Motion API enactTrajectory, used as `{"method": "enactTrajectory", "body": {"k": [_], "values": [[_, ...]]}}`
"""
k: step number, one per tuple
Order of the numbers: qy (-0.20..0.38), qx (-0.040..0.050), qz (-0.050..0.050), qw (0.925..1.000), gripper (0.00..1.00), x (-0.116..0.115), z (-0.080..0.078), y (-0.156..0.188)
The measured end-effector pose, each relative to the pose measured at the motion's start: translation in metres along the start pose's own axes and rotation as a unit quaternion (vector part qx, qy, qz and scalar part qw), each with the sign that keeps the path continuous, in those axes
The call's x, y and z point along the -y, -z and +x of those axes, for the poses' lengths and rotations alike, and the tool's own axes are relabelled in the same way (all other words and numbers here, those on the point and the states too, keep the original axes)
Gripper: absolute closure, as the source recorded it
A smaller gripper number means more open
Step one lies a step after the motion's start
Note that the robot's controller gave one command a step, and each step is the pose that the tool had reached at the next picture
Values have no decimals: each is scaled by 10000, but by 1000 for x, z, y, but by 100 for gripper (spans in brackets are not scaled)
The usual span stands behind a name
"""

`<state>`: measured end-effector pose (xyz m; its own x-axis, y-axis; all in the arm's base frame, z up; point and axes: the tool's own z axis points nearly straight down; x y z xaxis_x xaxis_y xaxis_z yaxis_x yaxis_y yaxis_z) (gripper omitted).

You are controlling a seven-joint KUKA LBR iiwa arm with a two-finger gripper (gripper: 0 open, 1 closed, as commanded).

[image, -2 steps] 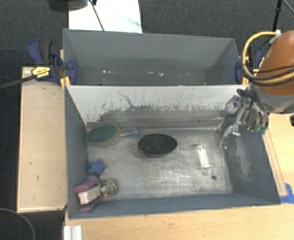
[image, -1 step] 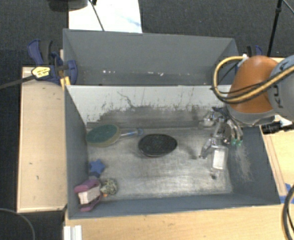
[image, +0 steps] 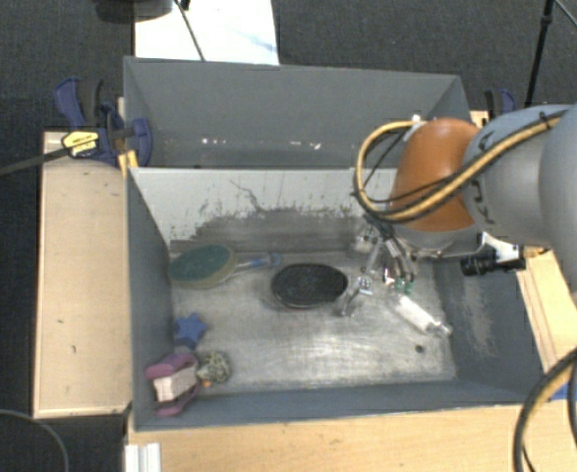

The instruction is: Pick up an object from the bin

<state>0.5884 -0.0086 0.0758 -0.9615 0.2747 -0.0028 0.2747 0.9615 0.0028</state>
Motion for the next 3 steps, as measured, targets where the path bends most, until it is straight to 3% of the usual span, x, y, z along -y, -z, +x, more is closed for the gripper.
{"method": "enactTrajectory", "body": {"k": [1,2,3], "values": [[-149,48,-20,9999,0,-97,70,-2],[-163,55,-16,9999,100,-94,68,-1],[-103,32,-6,9999,100,-85,46,138]]}}
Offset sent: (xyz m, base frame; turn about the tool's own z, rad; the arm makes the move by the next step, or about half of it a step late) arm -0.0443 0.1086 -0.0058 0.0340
